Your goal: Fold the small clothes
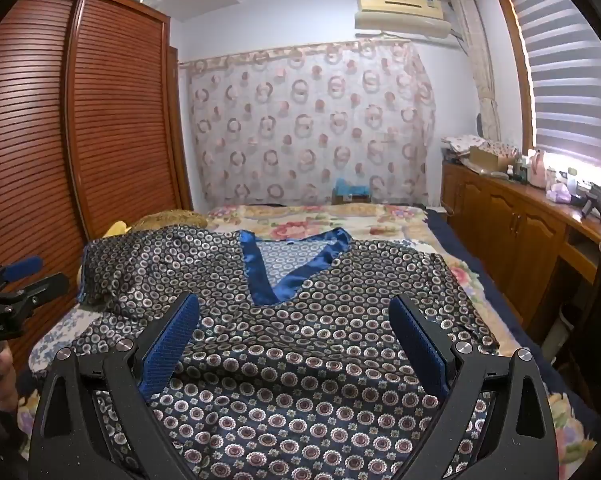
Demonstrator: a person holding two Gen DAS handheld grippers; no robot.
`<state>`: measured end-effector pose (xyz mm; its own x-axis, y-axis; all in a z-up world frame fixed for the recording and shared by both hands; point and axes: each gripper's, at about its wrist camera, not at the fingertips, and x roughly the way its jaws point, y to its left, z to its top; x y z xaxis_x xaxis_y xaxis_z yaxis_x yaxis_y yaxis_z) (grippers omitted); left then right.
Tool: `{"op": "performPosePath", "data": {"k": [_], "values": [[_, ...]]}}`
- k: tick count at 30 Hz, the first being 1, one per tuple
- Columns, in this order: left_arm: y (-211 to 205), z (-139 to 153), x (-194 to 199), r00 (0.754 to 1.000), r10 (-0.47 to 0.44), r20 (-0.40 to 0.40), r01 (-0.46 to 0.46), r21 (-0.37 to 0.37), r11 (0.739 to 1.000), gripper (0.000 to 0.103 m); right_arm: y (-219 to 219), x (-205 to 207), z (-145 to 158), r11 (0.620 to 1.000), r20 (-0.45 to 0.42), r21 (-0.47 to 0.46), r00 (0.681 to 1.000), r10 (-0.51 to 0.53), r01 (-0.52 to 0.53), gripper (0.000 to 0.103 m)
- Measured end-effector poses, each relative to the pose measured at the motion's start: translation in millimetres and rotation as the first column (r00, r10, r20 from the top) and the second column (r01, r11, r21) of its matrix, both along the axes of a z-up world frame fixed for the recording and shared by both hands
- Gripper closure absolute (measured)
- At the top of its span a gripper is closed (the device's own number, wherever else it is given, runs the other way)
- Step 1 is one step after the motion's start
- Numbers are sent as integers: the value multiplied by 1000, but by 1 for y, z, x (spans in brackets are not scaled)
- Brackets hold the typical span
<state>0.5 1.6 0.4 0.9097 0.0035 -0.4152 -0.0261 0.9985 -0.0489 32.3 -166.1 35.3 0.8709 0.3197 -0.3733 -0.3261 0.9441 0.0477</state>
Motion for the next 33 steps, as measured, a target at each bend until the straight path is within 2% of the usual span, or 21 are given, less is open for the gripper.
{"op": "performPosePath", "data": {"k": [33], "values": [[-5, 15, -7, 1000, -3, 14, 3, 12, 1000, 0, 0, 0, 0, 1000, 2, 4, 1000, -1, 1, 6]]}}
